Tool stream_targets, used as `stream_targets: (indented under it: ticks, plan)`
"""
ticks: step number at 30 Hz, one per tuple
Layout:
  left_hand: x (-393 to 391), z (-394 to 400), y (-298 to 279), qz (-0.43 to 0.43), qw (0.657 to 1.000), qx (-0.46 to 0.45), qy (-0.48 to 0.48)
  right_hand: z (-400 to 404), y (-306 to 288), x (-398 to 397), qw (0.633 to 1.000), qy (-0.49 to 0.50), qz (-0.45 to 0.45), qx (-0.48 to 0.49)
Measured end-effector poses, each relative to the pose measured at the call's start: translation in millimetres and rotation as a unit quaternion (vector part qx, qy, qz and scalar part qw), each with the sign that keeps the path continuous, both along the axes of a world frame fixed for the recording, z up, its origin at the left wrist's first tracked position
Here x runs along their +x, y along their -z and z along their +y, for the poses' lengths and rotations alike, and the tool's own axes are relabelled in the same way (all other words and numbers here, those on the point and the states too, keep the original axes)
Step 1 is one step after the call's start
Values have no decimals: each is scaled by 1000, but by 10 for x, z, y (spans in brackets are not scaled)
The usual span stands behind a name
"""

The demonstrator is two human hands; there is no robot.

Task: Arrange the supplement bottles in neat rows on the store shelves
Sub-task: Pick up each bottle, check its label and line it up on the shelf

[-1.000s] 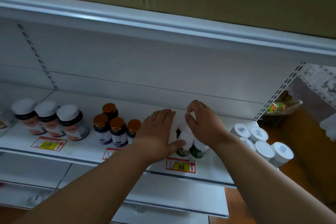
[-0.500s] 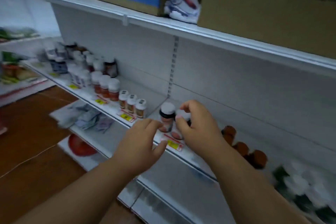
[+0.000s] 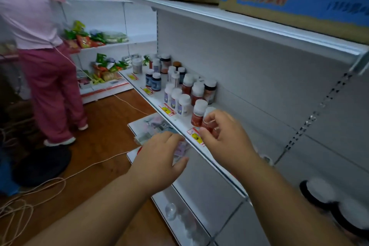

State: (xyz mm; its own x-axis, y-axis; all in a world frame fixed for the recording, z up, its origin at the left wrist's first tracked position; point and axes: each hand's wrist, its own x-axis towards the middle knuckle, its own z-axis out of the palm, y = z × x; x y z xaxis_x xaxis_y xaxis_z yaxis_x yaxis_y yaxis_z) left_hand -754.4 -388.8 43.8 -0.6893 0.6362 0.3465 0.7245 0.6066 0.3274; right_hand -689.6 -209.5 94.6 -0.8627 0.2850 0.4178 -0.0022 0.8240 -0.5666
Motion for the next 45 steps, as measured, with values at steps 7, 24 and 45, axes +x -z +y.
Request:
stream_targets:
  ticks: [7,24,45]
  plan:
    - [-1123,292,-148,-8,1000,-12,21,348,-59,-1264,998,21,-25,-46]
    - [-3412,1039,-107,-22,966,11,256,1057,300,-3167,912,232,-293,173]
    - [-3126,1801,-35,-255,853,89,446,658,-467,-1996,897,411,-2,-164]
